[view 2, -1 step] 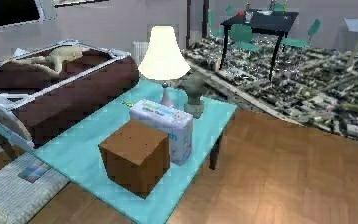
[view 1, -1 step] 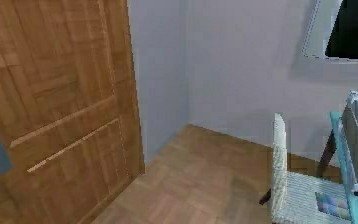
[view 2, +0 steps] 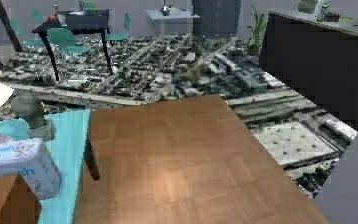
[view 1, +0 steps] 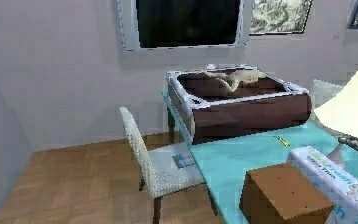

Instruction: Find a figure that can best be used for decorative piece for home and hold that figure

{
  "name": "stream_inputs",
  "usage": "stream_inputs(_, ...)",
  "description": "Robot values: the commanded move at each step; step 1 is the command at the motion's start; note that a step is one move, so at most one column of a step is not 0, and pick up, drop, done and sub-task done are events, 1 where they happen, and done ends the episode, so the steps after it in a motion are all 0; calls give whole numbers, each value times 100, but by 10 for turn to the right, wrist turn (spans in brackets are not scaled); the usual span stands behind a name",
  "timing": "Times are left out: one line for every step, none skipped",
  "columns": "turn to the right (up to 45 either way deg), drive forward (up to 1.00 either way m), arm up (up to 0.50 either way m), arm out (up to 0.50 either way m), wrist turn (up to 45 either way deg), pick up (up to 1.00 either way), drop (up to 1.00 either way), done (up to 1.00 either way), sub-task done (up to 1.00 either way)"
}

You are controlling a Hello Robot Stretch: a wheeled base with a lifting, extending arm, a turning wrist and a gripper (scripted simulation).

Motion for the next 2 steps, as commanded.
stream_inputs(450,0,0,0,0,0,0,0,0)
stream_inputs(450,0,0,0,0,0,0,0,0)
